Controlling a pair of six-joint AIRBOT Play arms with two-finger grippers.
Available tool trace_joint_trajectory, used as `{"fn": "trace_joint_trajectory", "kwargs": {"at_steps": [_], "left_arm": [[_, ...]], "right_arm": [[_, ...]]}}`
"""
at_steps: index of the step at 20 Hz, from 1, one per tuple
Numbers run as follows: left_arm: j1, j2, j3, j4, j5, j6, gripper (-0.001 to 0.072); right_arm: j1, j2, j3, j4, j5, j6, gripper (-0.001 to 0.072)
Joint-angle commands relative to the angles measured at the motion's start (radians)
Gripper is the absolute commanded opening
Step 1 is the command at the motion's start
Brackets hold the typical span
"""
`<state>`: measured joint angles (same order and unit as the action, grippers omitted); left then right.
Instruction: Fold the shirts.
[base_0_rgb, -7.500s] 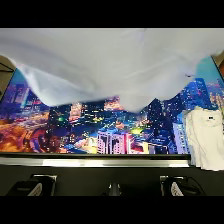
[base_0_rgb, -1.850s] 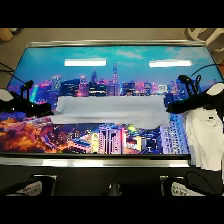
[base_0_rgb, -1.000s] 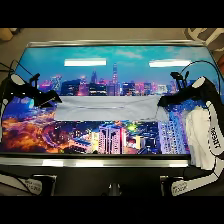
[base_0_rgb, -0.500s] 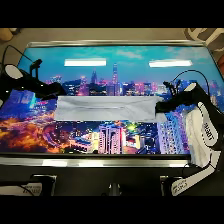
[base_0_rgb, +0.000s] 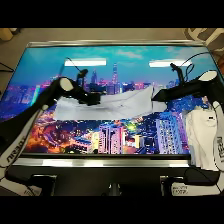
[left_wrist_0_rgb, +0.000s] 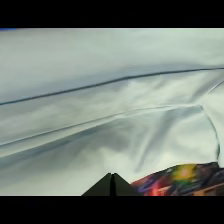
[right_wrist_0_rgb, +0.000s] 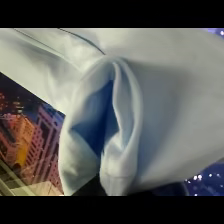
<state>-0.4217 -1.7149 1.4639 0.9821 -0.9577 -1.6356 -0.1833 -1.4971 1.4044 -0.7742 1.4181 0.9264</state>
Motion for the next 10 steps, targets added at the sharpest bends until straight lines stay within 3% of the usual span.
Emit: {"fn": "trace_joint_trajectory", "kwargs": {"at_steps": [1, 4, 6, 8, 10], "left_arm": [[-0.142, -0.132, 0.0, -0.32, 0.194, -0.018, 0.003], [-0.251, -0.225, 0.0, -0.536, 0.284, -0.014, 0.003], [-0.295, -0.249, 0.0, -0.587, 0.348, -0.013, 0.0029], [-0.278, -0.225, 0.0, -0.575, 0.335, 0.081, 0.0028], [-0.208, -0.159, 0.0, -0.384, 0.215, 0.155, 0.0027]], "right_arm": [[0.001, 0.18, 0.001, 0.041, 0.095, 0.041, 0.0018], [0.001, 0.284, 0.001, 0.041, 0.157, 0.076, 0.0018], [0.001, 0.315, 0.001, 0.041, 0.161, 0.091, 0.0018], [0.001, 0.314, 0.001, 0.041, 0.143, 0.098, 0.0018], [0.002, 0.303, 0.001, 0.083, 0.104, 0.097, 0.0018]]}}
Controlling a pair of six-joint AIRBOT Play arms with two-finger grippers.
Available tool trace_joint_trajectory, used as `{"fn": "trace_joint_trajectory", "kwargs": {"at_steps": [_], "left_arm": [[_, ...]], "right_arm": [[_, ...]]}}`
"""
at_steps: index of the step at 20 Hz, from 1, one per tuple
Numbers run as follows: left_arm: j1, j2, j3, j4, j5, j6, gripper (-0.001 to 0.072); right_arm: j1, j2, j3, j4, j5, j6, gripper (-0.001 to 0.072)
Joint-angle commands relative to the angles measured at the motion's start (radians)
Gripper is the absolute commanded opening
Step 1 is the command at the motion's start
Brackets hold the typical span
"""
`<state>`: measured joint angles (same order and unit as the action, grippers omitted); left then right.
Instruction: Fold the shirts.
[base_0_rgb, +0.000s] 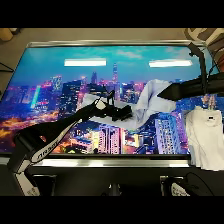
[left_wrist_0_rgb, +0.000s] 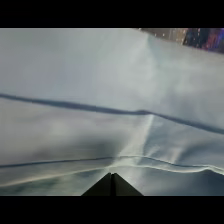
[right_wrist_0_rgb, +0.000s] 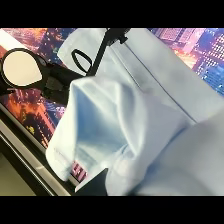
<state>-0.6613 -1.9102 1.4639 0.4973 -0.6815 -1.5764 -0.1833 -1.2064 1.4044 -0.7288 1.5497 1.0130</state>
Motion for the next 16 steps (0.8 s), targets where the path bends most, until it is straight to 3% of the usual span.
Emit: {"fn": "trace_joint_trajectory", "kwargs": {"at_steps": [1, 4, 6, 10, 13, 14, 15, 16], "left_arm": [[0.076, 0.076, 0.0, 0.293, -0.148, 0.096, 0.0027], [0.231, 0.214, 0.0, 0.996, -0.457, 0.02, 0.0027], [0.351, 0.325, 0.0, 1.221, -0.528, 0.021, 0.0028], [0.59, 0.573, 0.0, 1.181, -0.531, -0.038, 0.0028], [0.671, 0.729, 0.0, 1.097, -0.526, -0.051, 0.0028], [0.672, 0.765, 0.0, 1.091, -0.525, -0.051, 0.0028], [0.667, 0.797, 0.0, 1.084, -0.526, -0.051, 0.0028], [0.661, 0.819, -0.001, 1.079, -0.528, -0.051, 0.0028]], "right_arm": [[0.013, 0.002, 0.001, 0.066, -0.046, -0.006, 0.0018], [0.141, -0.047, 0.001, 0.08, -0.111, -0.038, 0.0018], [0.28, -0.112, 0.001, 0.085, -0.198, -0.052, 0.0018], [0.518, -0.318, 0.011, 0.159, -0.424, -0.091, 0.0019], [0.593, -0.525, 0.058, 0.293, -0.519, -0.1, 0.0046], [0.593, -0.58, 0.075, 0.382, -0.544, -0.108, 0.0245], [0.587, -0.621, 0.089, 0.496, -0.561, -0.169, 0.0571], [0.57, -0.635, 0.096, 0.584, -0.573, -0.227, 0.065]]}}
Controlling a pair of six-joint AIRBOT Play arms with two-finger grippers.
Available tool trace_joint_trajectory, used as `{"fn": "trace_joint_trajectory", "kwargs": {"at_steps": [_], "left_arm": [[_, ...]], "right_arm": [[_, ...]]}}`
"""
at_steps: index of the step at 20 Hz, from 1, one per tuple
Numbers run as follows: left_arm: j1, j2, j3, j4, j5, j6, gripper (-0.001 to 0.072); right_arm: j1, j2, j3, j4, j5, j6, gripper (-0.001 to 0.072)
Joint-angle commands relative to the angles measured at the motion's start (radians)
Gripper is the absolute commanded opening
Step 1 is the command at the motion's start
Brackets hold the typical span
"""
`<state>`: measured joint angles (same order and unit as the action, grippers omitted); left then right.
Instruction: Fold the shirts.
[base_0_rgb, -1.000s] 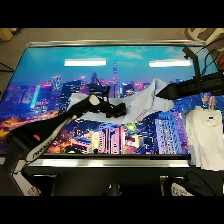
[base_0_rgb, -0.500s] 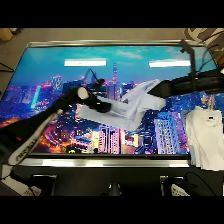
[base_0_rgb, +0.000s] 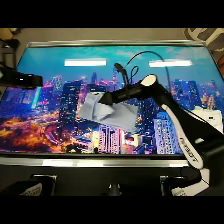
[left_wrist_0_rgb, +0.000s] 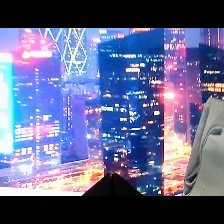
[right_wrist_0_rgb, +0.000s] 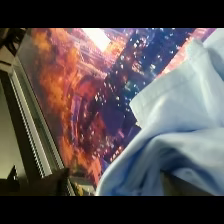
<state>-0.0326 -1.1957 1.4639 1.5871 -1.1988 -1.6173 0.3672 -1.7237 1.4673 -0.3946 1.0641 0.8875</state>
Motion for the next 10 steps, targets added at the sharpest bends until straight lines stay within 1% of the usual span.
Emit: {"fn": "trace_joint_trajectory", "kwargs": {"at_steps": [1, 2, 3, 4, 6, 8, 9, 10], "left_arm": [[0.022, 0.121, 0.0, -0.014, -0.013, -0.01, 0.0028], [0.013, 0.13, -0.001, -0.014, -0.017, -0.009, 0.0029], [0.005, 0.133, -0.001, -0.015, -0.018, -0.006, 0.0028], [-0.004, 0.132, -0.001, -0.014, -0.018, -0.006, 0.0028], [-0.015, 0.126, -0.002, -0.015, -0.016, -0.006, 0.0028], [-0.022, 0.125, -0.008, -0.018, -0.014, -0.007, 0.0029], [-0.026, 0.125, -0.014, -0.017, -0.013, -0.006, 0.0029], [-0.03, 0.125, -0.02, -0.018, -0.013, -0.006, 0.0029]], "right_arm": [[-0.006, -0.113, 0.034, 0.291, -0.094, -0.111, 0.0649], [-0.038, -0.097, 0.034, 0.272, -0.078, -0.111, 0.0648], [-0.082, -0.071, 0.034, 0.209, -0.034, -0.11, 0.0648], [-0.127, -0.043, 0.034, 0.108, 0.024, -0.092, 0.0648], [-0.226, 0.019, 0.033, -0.23, 0.161, 0.009, 0.0648], [-0.299, 0.057, 0.027, -0.677, 0.335, 0.153, 0.0649], [-0.322, 0.058, 0.003, -0.801, 0.4, 0.187, 0.0649], [-0.341, 0.054, -0.039, -0.808, 0.421, 0.185, 0.0651]]}}
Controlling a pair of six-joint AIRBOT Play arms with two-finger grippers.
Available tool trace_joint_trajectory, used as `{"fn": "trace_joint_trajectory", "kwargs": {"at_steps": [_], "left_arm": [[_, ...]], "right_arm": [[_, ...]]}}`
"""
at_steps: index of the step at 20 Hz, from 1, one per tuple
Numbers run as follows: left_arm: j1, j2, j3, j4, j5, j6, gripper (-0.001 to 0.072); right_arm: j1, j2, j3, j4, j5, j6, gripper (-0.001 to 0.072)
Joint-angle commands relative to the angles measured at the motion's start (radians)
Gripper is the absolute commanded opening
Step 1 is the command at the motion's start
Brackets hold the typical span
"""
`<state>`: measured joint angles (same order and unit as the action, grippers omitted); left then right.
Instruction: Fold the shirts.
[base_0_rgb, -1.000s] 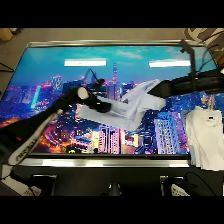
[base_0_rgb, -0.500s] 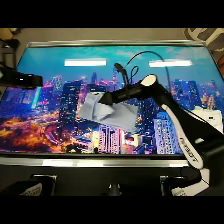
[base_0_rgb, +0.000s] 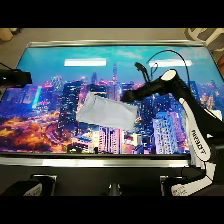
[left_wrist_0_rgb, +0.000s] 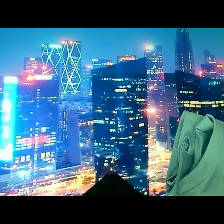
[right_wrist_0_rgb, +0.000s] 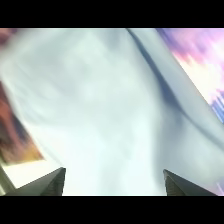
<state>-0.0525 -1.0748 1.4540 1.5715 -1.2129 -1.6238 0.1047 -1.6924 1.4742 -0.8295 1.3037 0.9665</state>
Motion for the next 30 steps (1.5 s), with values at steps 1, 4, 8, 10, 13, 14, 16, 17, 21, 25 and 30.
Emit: {"fn": "trace_joint_trajectory", "kwargs": {"at_steps": [1, 4, 8, 10, 13, 14, 16, 17, 21, 25, 30], "left_arm": [[-0.013, 0.004, -0.021, -0.002, 0.002, 0.0, 0.0029], [-0.025, 0.004, -0.057, -0.018, 0.001, 0.0, 0.0029], [-0.055, 0.004, -0.064, -0.037, 0.006, -0.001, 0.0029], [-0.071, 0.004, -0.064, -0.036, 0.011, 0.0, 0.0029], [-0.076, 0.004, -0.064, -0.035, 0.032, -0.001, 0.0029], [-0.076, 0.004, -0.064, -0.035, 0.036, 0.0, 0.0029], [-0.076, 0.004, -0.064, -0.035, 0.035, 0.0, 0.0028], [-0.076, 0.004, -0.064, -0.035, 0.035, 0.0, 0.0029], [-0.076, 0.004, -0.064, -0.035, 0.037, 0.0, 0.0029], [-0.08, 0.004, -0.064, -0.037, 0.055, 0.0, 0.0029], [-0.099, 0.004, -0.064, -0.05, 0.055, 0.0, 0.0029]], "right_arm": [[-0.087, 0.023, -0.105, -0.327, 0.154, 0.107, 0.0652], [-0.054, 0.023, -0.264, -0.104, -0.031, 0.087, 0.0675], [0.008, -0.01, -0.319, 0.012, -0.171, 0.082, 0.0675], [0.034, -0.026, -0.319, 0.108, -0.19, 0.069, 0.0606], [0.014, -0.014, -0.287, 0.282, -0.135, -0.084, 0.0023], [-0.019, 0.002, -0.248, 0.307, -0.084, -0.137, 0.002], [-0.114, 0.052, -0.144, 0.268, 0.008, -0.121, 0.002], [-0.172, 0.083, -0.091, 0.229, 0.043, -0.082, 0.002], [-0.472, 0.17, 0.105, 0.051, 0.218, 0.034, 0.002], [-0.77, 0.219, 0.208, 0.031, 0.365, 0.076, 0.0021], [-1.031, 0.299, 0.251, 0.028, 0.432, 0.105, 0.0021]]}}
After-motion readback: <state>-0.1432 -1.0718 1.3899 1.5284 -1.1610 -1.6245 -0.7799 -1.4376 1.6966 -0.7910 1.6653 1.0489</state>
